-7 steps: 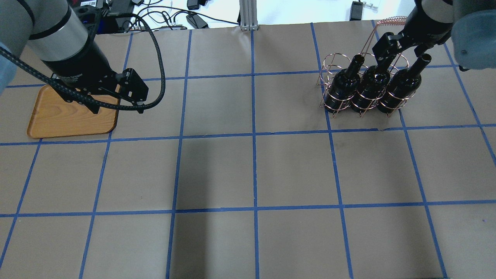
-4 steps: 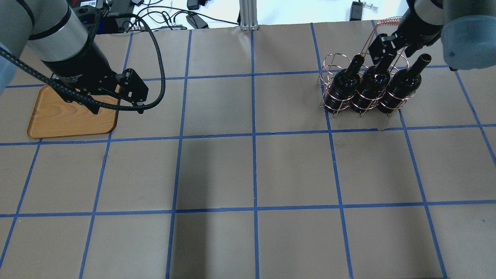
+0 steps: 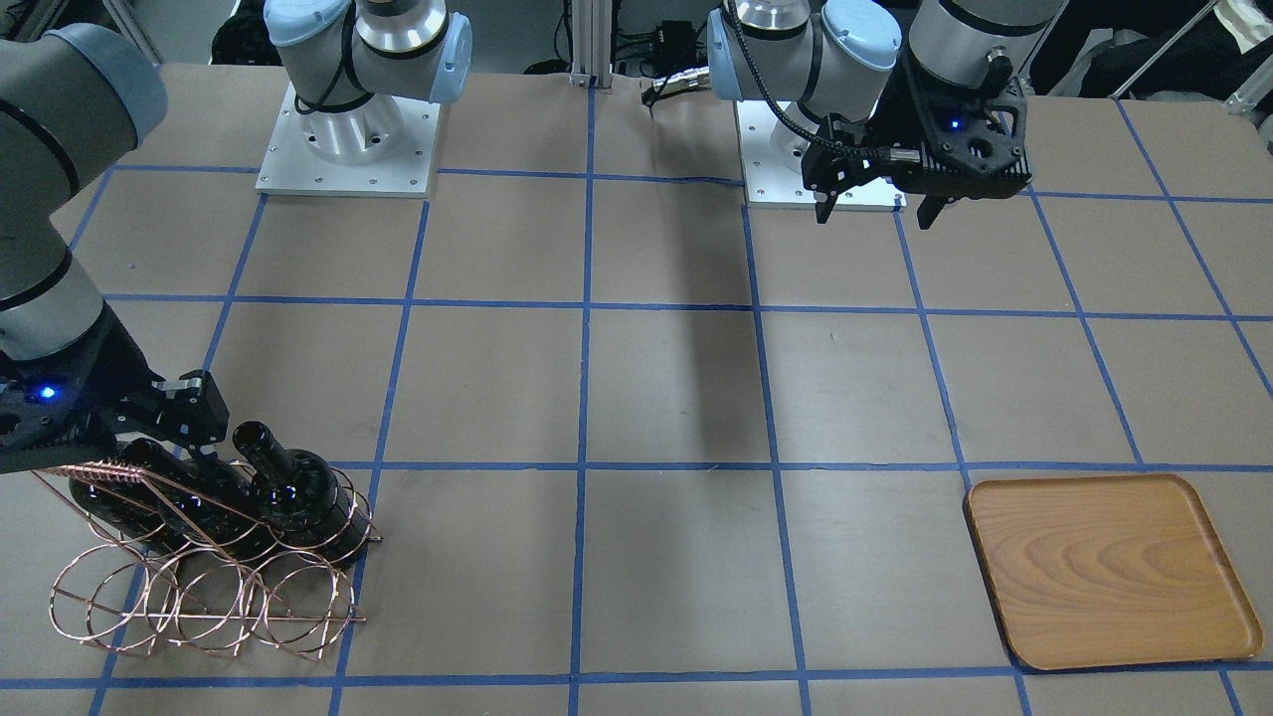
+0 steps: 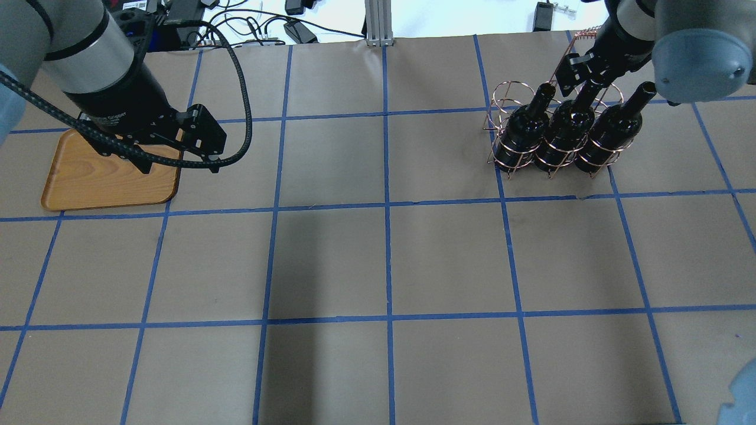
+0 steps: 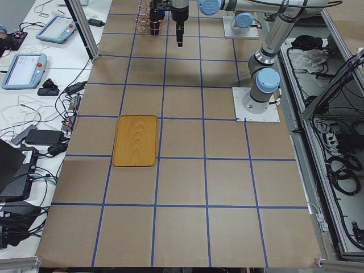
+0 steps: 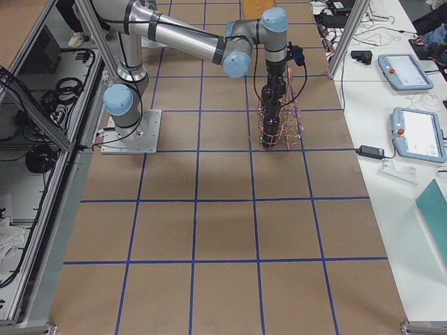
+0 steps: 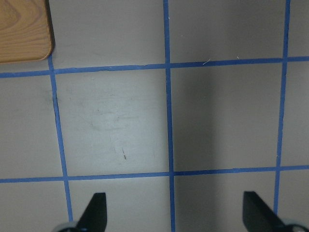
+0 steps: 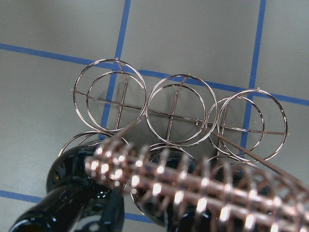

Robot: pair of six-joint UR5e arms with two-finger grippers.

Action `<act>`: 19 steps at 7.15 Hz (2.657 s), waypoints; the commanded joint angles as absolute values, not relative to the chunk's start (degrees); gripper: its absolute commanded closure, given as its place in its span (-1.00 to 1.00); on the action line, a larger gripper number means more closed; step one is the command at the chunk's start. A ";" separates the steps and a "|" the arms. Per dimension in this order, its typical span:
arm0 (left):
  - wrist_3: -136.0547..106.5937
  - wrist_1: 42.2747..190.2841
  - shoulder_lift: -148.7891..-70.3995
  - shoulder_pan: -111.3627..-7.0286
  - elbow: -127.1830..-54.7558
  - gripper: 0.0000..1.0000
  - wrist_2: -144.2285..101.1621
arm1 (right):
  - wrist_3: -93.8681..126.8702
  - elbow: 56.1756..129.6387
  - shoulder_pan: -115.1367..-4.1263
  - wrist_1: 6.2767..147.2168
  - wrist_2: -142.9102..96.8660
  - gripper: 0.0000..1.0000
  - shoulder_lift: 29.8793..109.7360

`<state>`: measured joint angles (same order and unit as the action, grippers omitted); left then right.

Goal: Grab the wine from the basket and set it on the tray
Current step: 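Close the right gripper on the neck of a dark wine bottle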

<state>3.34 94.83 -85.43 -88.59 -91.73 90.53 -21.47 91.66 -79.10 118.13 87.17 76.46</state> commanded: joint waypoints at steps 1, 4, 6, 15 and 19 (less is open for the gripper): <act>3.34 94.83 -85.43 -88.59 -91.76 -1.00 90.53 | -21.27 91.41 -79.10 117.60 90.41 -0.32 75.68; 3.34 94.83 -85.43 -88.59 -91.76 -1.00 90.53 | -20.92 91.06 -79.10 115.75 90.70 -0.27 75.24; 3.34 94.83 -85.34 -88.59 -91.76 -1.00 90.53 | -20.83 91.06 -79.10 115.49 90.35 -0.24 75.15; 3.34 94.83 -85.34 -88.59 -91.76 -1.00 90.53 | -20.83 90.62 -79.10 113.38 89.74 0.34 75.15; 3.34 94.92 -85.34 -88.59 -91.76 -1.00 90.53 | -20.83 86.60 -79.10 108.31 89.65 1.00 75.15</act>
